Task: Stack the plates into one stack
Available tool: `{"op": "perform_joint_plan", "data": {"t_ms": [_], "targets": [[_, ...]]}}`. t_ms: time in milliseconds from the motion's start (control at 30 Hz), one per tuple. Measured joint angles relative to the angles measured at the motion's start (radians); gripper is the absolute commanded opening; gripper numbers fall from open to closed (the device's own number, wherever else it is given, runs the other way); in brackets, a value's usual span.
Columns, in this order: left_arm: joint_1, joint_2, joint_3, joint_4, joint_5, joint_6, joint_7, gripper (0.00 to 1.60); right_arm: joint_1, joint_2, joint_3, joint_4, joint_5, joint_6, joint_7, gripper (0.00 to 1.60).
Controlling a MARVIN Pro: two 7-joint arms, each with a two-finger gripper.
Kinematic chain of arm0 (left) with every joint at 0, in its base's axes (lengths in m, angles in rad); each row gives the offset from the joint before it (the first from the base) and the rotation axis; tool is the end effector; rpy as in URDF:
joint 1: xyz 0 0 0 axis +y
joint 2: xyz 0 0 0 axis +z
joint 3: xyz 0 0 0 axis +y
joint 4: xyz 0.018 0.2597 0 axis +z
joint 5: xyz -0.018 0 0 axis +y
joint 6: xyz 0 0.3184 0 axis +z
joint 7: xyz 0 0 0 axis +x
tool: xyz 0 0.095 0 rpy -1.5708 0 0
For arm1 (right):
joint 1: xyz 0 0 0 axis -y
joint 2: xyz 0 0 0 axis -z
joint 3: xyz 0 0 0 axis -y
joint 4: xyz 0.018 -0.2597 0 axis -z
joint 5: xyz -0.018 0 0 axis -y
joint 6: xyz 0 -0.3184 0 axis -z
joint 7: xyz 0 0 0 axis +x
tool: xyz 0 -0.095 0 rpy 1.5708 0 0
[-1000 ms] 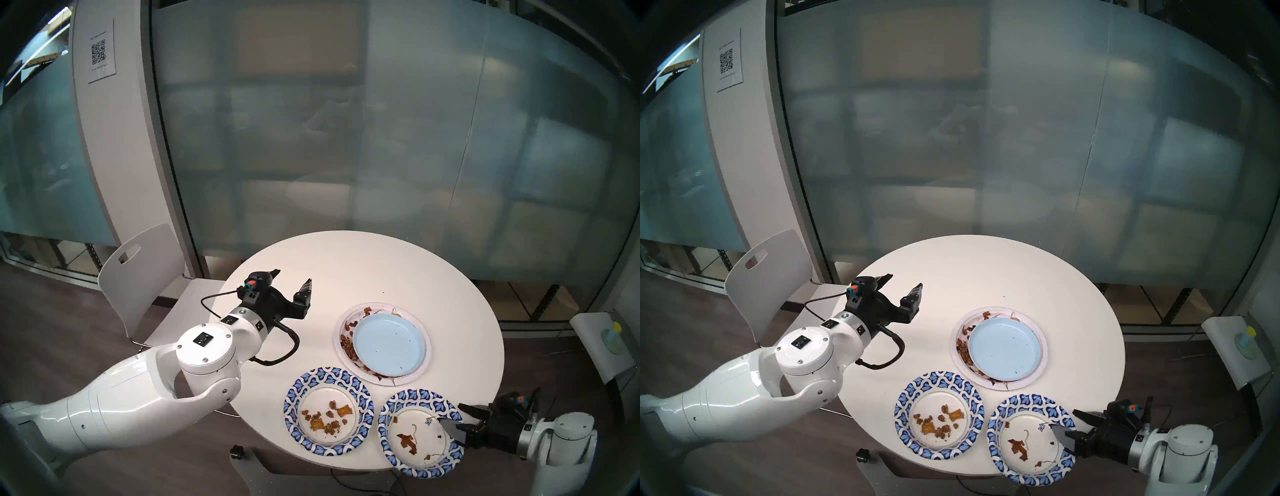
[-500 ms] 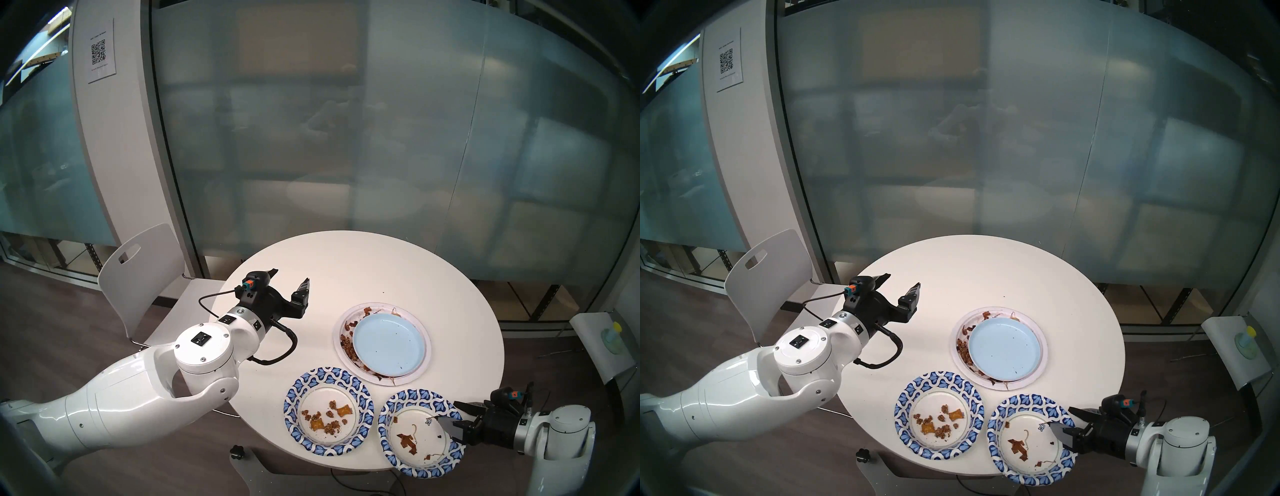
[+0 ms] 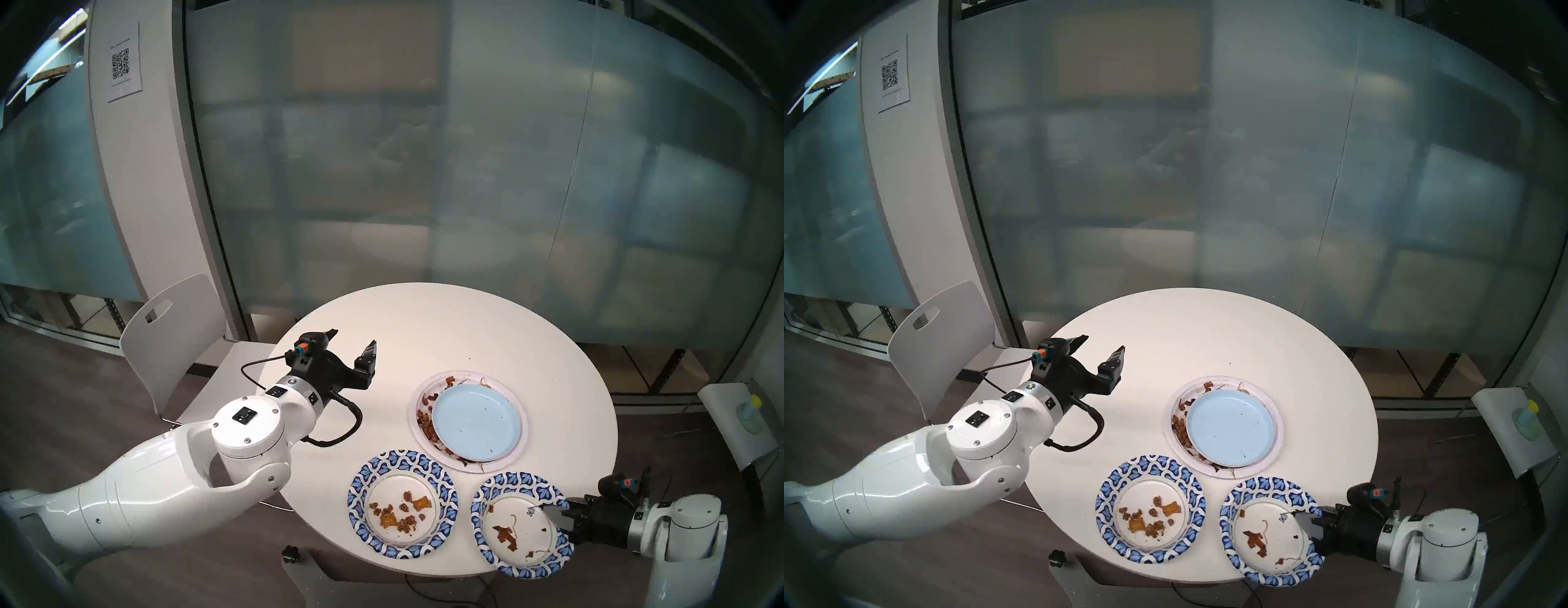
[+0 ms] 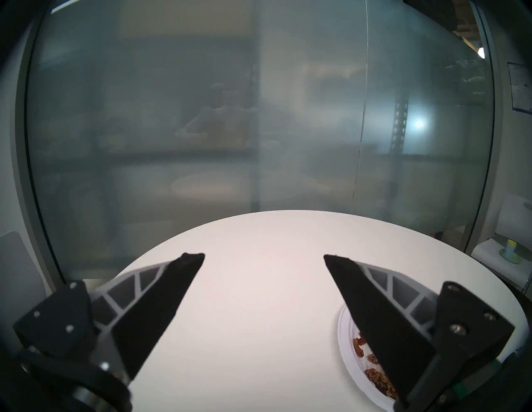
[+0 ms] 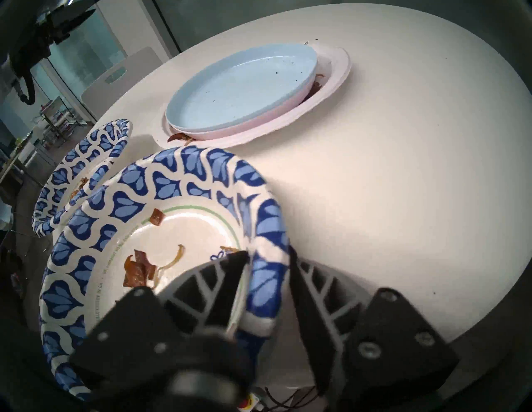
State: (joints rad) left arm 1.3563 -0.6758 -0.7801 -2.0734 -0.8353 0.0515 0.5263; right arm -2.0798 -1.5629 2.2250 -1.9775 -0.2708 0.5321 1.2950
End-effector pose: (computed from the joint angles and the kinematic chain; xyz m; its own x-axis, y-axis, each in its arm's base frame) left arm 0.3510 -0.0728 -0.2064 0.1227 -0.0282 0.9920 -0.3392 -0.9406 0.0152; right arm 0.2044 -0.1489 -0.3137 0.6868 0.1069 0.7190 0.4131 -0.8712 -0.2652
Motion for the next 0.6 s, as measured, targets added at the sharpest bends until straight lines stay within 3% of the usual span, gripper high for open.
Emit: {"op": "perform_joint_plan", "data": {"t_ms": [67, 167, 200, 600], "targets": [[0.0, 0.001, 0.0, 0.0, -0.001, -0.001, 0.001, 1.6, 0.0, 0.0, -0.001, 0.0, 0.001, -0.002, 0.003, 0.52], [0.0, 0.003, 0.0, 0.0, -0.001, -0.002, 0.003, 1.6, 0.001, 0.0, -0.001, 0.0, 0.003, -0.005, 0.006, 0.07], [0.0, 0.003, 0.0, 0.0, -0.001, -0.003, 0.003, 1.6, 0.001, 0.0, -0.001, 0.0, 0.003, -0.005, 0.006, 0.0], [0.0, 0.005, 0.004, 0.0, -0.003, -0.004, 0.003, 1.6, 0.003, 0.015, 0.029, -0.002, 0.03, 0.023, -0.006, 0.0]]}}
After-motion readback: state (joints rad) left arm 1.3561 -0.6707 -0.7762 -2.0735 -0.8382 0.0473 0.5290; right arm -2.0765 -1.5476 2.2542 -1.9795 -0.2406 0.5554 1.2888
